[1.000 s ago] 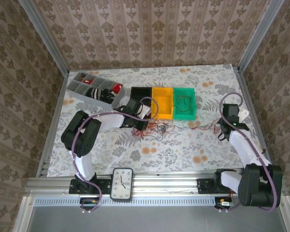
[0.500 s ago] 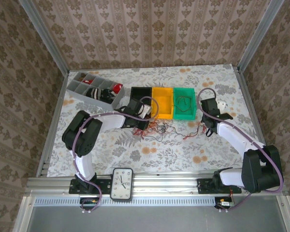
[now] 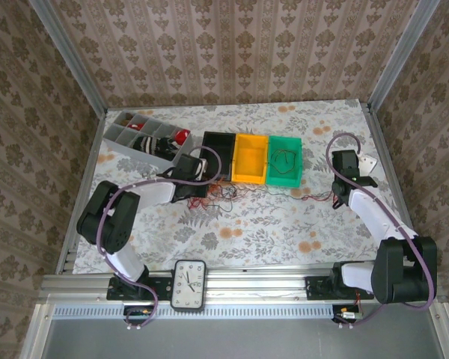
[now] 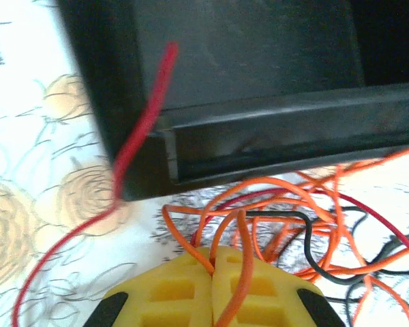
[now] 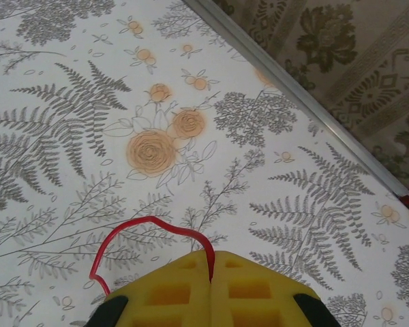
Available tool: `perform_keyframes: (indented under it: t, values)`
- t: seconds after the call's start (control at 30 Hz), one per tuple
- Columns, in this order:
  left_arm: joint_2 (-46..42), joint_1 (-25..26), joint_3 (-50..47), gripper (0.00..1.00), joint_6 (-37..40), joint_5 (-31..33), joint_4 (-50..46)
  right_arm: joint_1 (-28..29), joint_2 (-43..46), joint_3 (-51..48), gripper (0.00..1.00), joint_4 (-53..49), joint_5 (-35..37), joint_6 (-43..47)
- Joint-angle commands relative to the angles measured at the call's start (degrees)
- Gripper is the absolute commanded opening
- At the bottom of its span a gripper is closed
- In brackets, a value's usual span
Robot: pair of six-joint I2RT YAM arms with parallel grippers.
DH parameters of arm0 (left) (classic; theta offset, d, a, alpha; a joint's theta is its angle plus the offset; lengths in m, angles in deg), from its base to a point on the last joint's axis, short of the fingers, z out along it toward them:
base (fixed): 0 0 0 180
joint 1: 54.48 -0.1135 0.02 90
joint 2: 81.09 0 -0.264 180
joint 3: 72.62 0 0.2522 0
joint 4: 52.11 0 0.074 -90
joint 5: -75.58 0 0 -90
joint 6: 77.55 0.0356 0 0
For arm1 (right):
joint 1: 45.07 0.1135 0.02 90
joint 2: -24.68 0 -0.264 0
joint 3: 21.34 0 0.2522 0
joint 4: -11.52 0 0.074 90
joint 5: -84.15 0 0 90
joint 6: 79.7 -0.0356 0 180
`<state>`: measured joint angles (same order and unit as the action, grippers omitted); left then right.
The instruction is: Untangle the cables
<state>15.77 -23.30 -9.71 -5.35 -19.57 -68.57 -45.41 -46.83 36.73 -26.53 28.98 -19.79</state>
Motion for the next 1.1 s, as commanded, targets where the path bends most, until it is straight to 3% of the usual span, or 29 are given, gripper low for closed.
perform_keyframes:
  t: [0.0, 0.1, 0.23, 0.37, 0.6, 0.8, 0.9, 1.07]
  values:
    - [-1.5, 4.4, 1.3, 0.07, 6.4, -5.6, -0.9, 0.2, 1.1, -0.2, 0.0, 1.1, -4.4, 0.5]
    - [-1.2, 9.0, 4.9, 0.46, 12.9, -7.0, -5.7, 0.4, 1.1, -1.0, 0.0, 1.8, -6.6, -0.2]
    - [0.0, 12.5, 10.2, 0.59, 19.1, -7.7, -11.9, 0.8, 1.0, -1.6, 0.0, 2.1, -8.4, -0.5]
    - [3.3, 15.7, 16.8, 0.6, 25.4, -8.6, -14.6, 1.6, 1.0, -1.6, 0.0, 3.1, -12.0, 0.8]
    - [18.1, 20.8, 33.9, 0.58, 32.8, -8.1, -18.6, 3.1, 0.3, -0.3, 0.0, 2.6, -16.0, 2.0]
    - [26.6, 23.9, 42.4, 0.54, 34.5, -11.2, -20.4, 3.1, 0.0, 1.4, 0.0, 1.1, -16.9, 2.2]
    - [28.4, 25.3, 42.5, 0.47, 33.2, -13.4, -18.9, 2.5, -0.9, 2.6, 0.0, 0.5, -17.1, 2.1]
    - [31.6, 26.2, 45.0, 0.46, 33.4, -12.7, -19.4, 1.7, -2.8, 5.2, 0.0, 0.3, -21.0, 1.4]
